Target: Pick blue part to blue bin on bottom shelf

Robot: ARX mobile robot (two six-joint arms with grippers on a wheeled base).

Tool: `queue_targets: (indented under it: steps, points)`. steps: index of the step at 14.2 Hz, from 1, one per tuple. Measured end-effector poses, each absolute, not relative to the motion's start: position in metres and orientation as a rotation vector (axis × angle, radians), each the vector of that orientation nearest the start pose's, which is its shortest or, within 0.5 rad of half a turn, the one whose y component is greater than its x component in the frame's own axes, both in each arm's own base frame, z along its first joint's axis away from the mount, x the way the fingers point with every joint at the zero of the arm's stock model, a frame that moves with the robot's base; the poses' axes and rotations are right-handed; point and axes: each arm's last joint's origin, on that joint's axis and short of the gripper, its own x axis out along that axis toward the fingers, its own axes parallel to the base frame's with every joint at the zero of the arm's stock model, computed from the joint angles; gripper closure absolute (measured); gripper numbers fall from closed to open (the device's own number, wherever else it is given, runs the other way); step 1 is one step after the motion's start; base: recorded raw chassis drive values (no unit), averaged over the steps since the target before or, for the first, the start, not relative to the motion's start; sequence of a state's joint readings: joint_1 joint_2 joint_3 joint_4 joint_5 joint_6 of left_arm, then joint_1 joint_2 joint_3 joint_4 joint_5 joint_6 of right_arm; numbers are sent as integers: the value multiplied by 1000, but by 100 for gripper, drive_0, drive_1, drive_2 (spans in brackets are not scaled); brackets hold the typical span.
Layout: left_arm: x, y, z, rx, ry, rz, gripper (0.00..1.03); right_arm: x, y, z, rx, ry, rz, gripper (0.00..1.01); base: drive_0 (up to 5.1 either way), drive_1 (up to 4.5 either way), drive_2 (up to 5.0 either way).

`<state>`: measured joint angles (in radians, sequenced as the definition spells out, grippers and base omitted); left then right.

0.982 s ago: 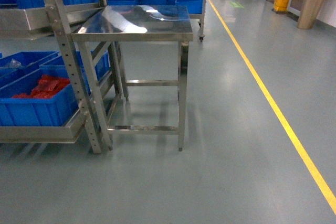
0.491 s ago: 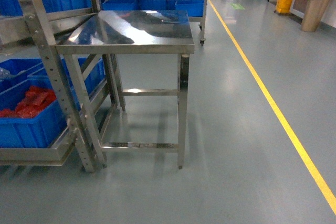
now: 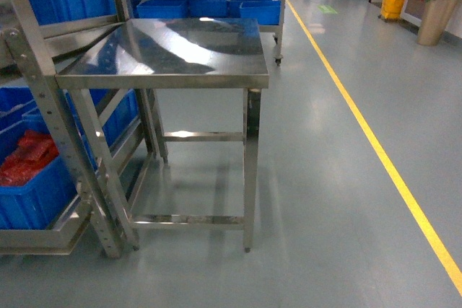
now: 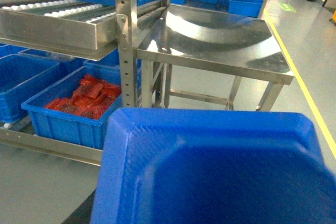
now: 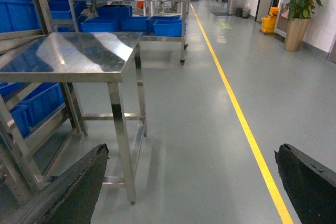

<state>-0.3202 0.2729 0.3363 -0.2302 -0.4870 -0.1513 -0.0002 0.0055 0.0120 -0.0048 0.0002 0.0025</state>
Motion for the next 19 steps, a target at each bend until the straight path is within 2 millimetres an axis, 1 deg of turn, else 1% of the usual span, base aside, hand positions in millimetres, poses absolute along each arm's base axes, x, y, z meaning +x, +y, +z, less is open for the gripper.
queue_targets:
  steps: [7,12,19]
  points:
    - [98,-18,235,-85,140,179,60,97,0,167,2,-1,0,3,4,407,-399]
    - [98,-18,234,-83,145,178,60,97,0,167,2,-3,0,3,0,0,0]
    - [98,-18,234,-84,143,172,60,97,0,167,2,-2,-2,3,-463,93,384]
